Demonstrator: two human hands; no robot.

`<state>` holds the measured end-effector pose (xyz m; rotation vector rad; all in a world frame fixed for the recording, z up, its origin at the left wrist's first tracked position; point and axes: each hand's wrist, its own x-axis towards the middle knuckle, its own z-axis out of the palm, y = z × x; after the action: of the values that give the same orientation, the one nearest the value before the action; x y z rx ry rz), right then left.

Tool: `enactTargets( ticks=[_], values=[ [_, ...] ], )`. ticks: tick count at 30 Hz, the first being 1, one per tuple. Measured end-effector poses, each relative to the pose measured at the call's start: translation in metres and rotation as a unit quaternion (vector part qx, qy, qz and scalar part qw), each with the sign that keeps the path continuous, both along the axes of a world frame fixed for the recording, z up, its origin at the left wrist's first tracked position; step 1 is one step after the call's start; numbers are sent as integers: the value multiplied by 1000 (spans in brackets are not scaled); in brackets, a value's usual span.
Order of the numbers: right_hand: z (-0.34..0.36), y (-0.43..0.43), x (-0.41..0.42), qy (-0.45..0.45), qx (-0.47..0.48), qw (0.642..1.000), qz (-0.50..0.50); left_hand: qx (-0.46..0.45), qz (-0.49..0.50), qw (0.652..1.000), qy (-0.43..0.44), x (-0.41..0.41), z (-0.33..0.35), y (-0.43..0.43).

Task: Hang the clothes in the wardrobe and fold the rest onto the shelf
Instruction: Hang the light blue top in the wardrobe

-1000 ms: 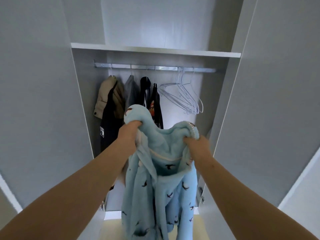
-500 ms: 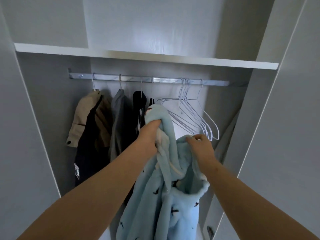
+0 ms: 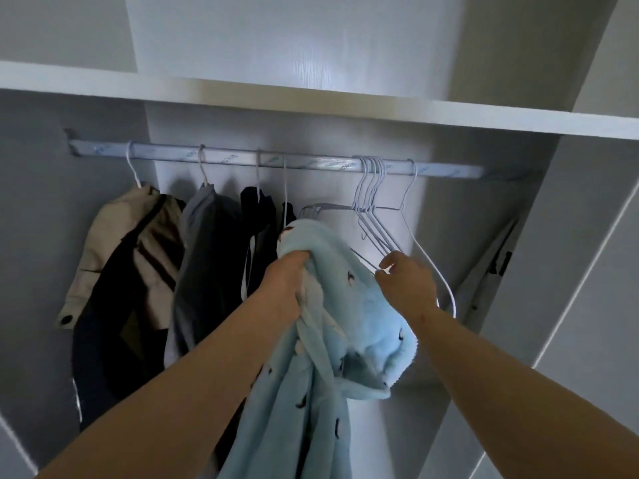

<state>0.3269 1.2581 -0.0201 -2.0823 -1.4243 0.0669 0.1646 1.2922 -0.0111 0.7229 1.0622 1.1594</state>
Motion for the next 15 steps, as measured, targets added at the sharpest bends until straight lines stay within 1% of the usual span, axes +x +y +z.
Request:
enactTargets(
  ticks=[2,3,7,9,12,15],
  values=[
    [-1,13,17,-105,-16,994,-4,13,-10,1000,19,1,-4,3],
    [-2,19,23,-139,-20,990,-3,16,-19,1000,18,-2,-4,2],
    [-7,42,35,-204,-35,978,23,7,19,1000,7,1,-1,14],
    [-9,50,37,-207,-44,977,35,14,23,1000,14,2,1,15],
    [-12,60,41,-137,-48,988,61,34,18,999,18,1,2,16],
    [-15,68,43,-120,-41,989,78,37,24,999,13,0,1,18]
  ],
)
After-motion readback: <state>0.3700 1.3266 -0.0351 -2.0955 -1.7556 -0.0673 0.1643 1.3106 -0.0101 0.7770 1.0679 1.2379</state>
